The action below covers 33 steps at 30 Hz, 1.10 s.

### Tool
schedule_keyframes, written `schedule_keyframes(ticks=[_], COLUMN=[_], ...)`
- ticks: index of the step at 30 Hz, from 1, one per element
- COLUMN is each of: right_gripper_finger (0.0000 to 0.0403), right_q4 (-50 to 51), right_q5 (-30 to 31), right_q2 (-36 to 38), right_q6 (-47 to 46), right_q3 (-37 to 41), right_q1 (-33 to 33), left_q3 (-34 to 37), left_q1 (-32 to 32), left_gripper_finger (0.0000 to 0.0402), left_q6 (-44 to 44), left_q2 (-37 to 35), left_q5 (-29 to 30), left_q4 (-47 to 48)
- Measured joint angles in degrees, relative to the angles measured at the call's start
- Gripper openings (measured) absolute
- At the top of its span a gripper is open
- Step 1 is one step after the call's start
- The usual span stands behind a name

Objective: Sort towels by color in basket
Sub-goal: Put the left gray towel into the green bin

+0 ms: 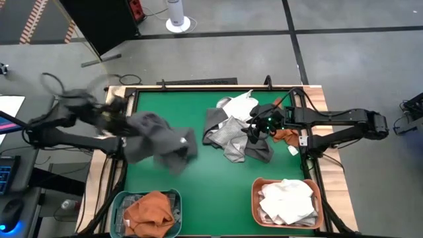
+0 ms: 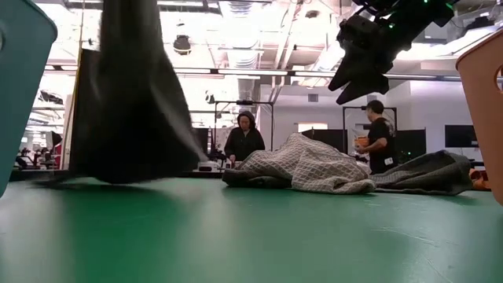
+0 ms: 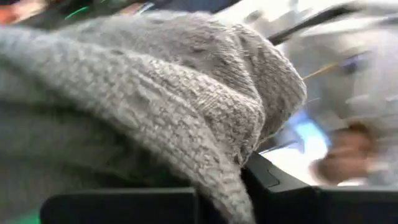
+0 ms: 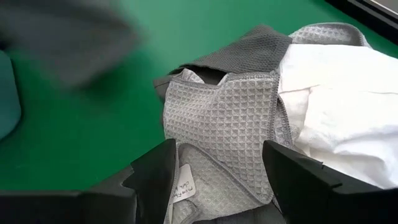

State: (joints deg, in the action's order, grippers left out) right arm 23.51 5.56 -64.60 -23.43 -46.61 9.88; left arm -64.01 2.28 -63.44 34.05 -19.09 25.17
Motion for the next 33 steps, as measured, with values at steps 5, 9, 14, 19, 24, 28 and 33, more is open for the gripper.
schedule_keyframes(ticks=[5, 9, 14, 19, 24, 28, 33], right_gripper_finger=[0.0269, 0.0269, 0.0269, 0.0269, 0.0269, 0.0269, 0.0269], right_q4=[0.0, 0.0, 1.3, 4.6, 6.5, 6.4, 6.5], right_q5=[0.4, 0.8, 0.9, 1.0, 1.0, 1.0, 1.0], right_q2=[0.0, 0.0, 0.0, -0.8, -1.4, -1.4, -1.4], right_q6=[0.2, 0.1, 0.0, 0.0, -0.9, -11.0, -23.9], right_q3=[0.0, 0.0, 0.0, 0.0, 0.0, 0.0, 0.0], right_q1=[0.0, 0.4, 1.7, 3.0, 4.9, 6.5, 7.5], left_q3=[-0.1, 0.0, 0.0, 0.0, 0.0, 0.0, 0.0], left_q1=[-0.6, -0.6, -0.6, -0.7, -0.6, -2.1, -6.5], left_gripper_finger=[0.0028, 0.0023, 0.0024, 0.0024, 0.0024, 0.0024, 0.0024], left_q6=[-1.9, 3.0, 9.5, 10.4, 3.4, -10.5, -22.1], left_q2=[-3.4, -3.4, -1.2, 1.8, 3.6, 4.6, 4.5], left_q5=[7.0, 7.3, 3.6, -4.1, -13.3, -20.8, -22.4], left_q4=[-15.1, -20.7, -28.9, -33.1, -35.9, -40.2, -50.1])
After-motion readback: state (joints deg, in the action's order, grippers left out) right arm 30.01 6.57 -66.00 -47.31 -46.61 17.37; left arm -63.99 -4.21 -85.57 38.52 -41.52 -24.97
